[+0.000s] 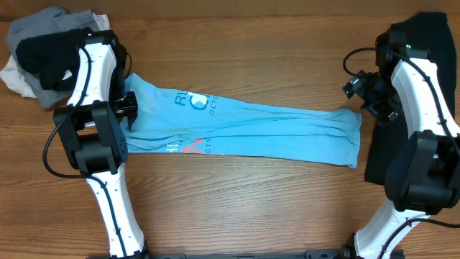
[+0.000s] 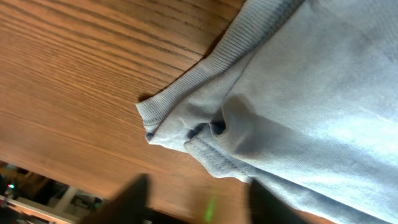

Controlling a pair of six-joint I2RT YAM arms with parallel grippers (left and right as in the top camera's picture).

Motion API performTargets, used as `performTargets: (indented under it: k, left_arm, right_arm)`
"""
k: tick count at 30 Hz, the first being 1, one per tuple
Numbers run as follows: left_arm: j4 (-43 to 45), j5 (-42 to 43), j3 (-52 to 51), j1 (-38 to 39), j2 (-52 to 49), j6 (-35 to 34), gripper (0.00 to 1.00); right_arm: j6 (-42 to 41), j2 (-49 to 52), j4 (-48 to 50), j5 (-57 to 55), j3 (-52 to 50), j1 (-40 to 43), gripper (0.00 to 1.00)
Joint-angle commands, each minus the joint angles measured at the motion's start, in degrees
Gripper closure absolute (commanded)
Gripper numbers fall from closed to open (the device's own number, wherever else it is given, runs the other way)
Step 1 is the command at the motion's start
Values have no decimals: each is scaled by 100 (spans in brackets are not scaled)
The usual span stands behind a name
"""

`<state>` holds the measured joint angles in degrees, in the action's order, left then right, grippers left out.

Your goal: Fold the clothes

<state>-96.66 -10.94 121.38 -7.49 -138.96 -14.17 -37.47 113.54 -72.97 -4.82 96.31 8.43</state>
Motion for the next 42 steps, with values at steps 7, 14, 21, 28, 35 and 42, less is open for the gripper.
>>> performTargets:
  k: [7, 14, 21, 28, 35, 42]
  left_arm:
    - [55, 925, 308, 52, 758, 356, 96]
    - [490, 2385, 295, 367, 942, 1287, 96]
    - [951, 2457, 48, 758, 468, 1069, 96]
    - [1045, 2476, -81, 1071, -160, 1032, 96]
    - [1043, 2450, -81, 1141, -424, 1032, 96]
    - [1060, 2170, -83, 1126, -428, 1034, 96]
  right_arm:
    - [142, -68, 304, 114, -37, -267, 9]
    - [197, 186, 422, 109, -37, -826, 68]
    - [195, 411, 636, 138, -37, -1231, 67]
    - [195, 702, 706, 643, -85, -1423, 85]
    - [197, 704, 1023, 857, -531, -1587, 94]
    - [538, 704, 1537, 2046, -1016, -1930, 96]
